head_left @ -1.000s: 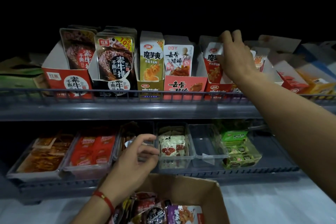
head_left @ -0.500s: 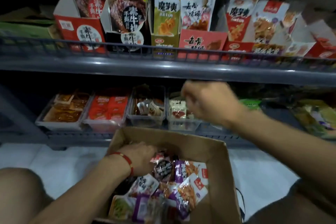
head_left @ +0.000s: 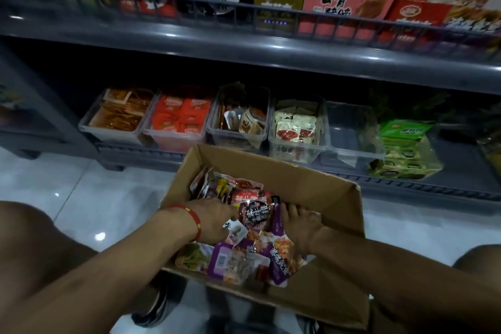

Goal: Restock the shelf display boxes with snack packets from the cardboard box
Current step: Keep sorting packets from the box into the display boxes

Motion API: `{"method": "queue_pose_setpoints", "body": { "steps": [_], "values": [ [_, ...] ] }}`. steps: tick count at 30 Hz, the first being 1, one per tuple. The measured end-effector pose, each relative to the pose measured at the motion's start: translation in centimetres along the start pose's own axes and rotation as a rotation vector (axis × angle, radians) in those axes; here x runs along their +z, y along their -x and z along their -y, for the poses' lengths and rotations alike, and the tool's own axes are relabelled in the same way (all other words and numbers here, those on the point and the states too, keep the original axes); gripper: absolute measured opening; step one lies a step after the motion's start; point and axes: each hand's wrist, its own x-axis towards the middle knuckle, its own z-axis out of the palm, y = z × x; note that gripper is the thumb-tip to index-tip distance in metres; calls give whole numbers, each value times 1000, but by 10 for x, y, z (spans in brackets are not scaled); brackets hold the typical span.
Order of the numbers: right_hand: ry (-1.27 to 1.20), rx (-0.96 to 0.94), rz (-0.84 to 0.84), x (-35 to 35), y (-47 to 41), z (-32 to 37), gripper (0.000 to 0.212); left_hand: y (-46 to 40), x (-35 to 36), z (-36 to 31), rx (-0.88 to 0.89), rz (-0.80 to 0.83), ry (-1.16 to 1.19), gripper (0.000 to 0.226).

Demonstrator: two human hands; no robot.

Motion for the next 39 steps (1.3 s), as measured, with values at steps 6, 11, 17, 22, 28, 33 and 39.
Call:
{"method": "queue_pose_setpoints", "body": {
  "steps": [6, 11, 17, 22, 28, 33, 39],
  "values": [
    [-131, -3, -99, -5, -4, 3, 103, -2, -2, 1, 37, -11, 11, 45],
    [-236, -38, 0, -40, -1, -20, 40, -3, -4, 3, 34, -42, 72, 48],
    [-783, -280, 113, -124, 55, -59, 47, 1, -9, -11, 141, -215, 486, 76],
    [-1045, -273, -18, -143, 88, -64, 40, 10, -29, -29, 191, -341, 1146, 34],
    [-1076, -29, -292, -149, 116, -92, 49, 23, -51, -34, 238, -443, 1371, 26],
    [-1323, 62, -396, -151, 147, -132, 23, 22, -59, -29, 216, -553, 1426, 37],
    [-1256, -7, -423, -155, 157, -122, 26, 23, -58, -45, 294, -460, 1715, 54]
  ]
}}
